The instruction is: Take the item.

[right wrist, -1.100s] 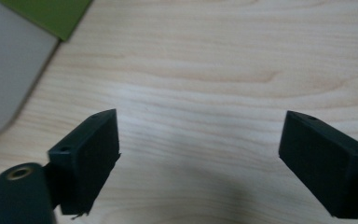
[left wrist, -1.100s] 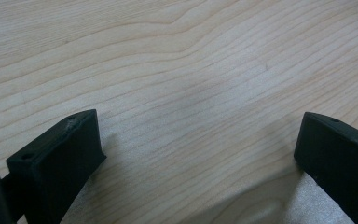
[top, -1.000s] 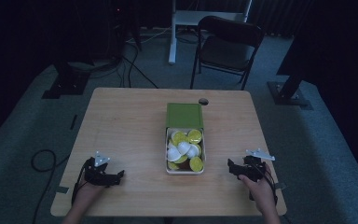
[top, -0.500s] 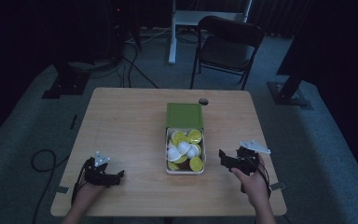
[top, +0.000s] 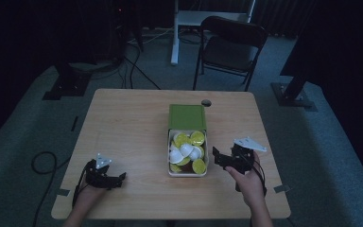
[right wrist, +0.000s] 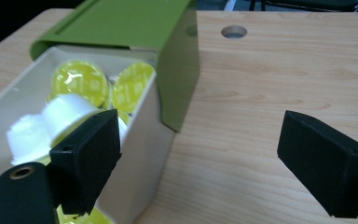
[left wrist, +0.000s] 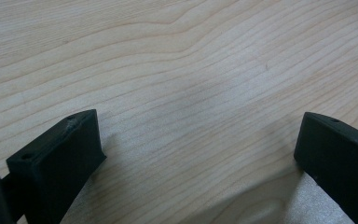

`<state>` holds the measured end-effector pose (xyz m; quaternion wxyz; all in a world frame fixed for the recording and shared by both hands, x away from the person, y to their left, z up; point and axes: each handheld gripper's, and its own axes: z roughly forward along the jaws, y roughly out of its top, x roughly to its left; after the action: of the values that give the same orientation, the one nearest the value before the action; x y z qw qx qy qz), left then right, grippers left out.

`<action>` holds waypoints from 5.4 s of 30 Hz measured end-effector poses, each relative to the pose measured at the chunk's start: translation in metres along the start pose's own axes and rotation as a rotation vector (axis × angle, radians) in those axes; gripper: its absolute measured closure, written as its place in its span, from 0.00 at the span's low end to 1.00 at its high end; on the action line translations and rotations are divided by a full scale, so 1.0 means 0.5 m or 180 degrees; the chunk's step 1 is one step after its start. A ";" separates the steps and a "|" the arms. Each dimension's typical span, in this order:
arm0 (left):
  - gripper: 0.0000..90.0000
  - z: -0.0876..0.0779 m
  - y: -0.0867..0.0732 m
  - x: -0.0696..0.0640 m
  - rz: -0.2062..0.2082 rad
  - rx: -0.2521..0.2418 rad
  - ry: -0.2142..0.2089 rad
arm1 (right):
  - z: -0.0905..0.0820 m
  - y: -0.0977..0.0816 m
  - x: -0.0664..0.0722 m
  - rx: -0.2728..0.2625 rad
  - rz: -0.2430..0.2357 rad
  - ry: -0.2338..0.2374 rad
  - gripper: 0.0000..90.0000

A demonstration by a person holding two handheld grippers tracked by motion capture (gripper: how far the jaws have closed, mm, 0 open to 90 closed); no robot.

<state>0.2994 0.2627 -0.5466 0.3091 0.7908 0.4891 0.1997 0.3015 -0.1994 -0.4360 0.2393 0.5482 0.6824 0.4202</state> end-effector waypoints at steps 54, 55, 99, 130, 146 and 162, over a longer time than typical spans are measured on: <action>0.01 0.000 0.000 0.000 -0.0004 -0.0001 0.0003 | 0.126 -0.026 0.193 0.0082 0.0064 0.0131 0.40; 0.01 0.000 0.000 0.000 -0.0004 -0.0002 0.0003 | 0.127 -0.025 0.193 0.0082 0.0051 0.0136 0.40; 0.01 0.000 0.000 0.000 0.0001 -0.0003 0.0002 | 0.145 -0.007 0.192 0.0035 -0.0337 0.0340 0.63; 0.01 0.000 0.000 0.000 -0.0003 0.0001 -0.0001 | 0.048 0.047 0.124 -0.0286 -0.0302 0.0332 0.63; 0.01 0.000 0.000 0.000 -0.0008 -0.0007 0.0002 | 0.024 0.028 0.032 -0.0293 -0.0150 0.0084 0.63; 0.01 0.000 0.000 0.000 0.0000 0.0002 0.0002 | 0.019 -0.004 -0.051 -0.0217 -0.0061 -0.0206 0.63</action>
<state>0.2993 0.2627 -0.5466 0.3087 0.7908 0.4893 0.1998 0.3149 -0.2208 -0.4462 0.2837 0.5465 0.6648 0.4229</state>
